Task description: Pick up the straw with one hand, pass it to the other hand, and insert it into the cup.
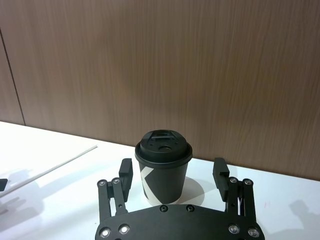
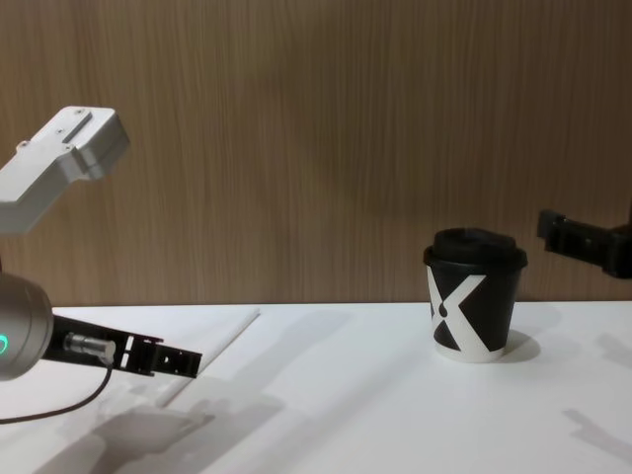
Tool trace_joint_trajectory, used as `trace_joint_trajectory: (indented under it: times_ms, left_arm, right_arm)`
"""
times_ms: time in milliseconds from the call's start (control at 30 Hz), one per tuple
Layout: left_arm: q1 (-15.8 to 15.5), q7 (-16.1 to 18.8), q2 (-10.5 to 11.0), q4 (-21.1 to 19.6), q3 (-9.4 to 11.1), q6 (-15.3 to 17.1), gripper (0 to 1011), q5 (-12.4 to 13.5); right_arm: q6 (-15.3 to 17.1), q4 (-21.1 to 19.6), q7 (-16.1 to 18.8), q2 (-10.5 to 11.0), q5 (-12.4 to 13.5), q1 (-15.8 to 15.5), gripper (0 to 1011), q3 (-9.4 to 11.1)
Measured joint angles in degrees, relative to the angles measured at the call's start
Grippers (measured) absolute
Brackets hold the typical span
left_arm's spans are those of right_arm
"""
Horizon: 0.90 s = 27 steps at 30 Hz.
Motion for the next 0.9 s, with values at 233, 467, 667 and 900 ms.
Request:
trace_joint_trajectory:
  times_ms: [233,467,667,900]
  left_arm:
    - [-0.23,0.17,-0.47,0.93,0.19,-0.24,1003,0.69]
    - [-0.44,0.21,-1.05,1.97,0.25,-0.28,1002,1.09]
    - [-0.56,0.25,-1.46,2.67,0.24,-0.28,1003,1.28]
    - [-0.70,0.30,-2.07,3.45,0.03,-0.17,1002,1.54]
  right_arm:
    - [0.00,0.00,0.00,0.00,0.00,0.00,1001,0.00]
    - [0.00,0.00,0.00,0.00,0.00,0.00,1001,0.00]
    - [0.00,0.00,0.00,0.00,0.00,0.00,1001,0.00]
    - [0.00,0.00,0.00,0.00,0.00,0.00,1001,0.00]
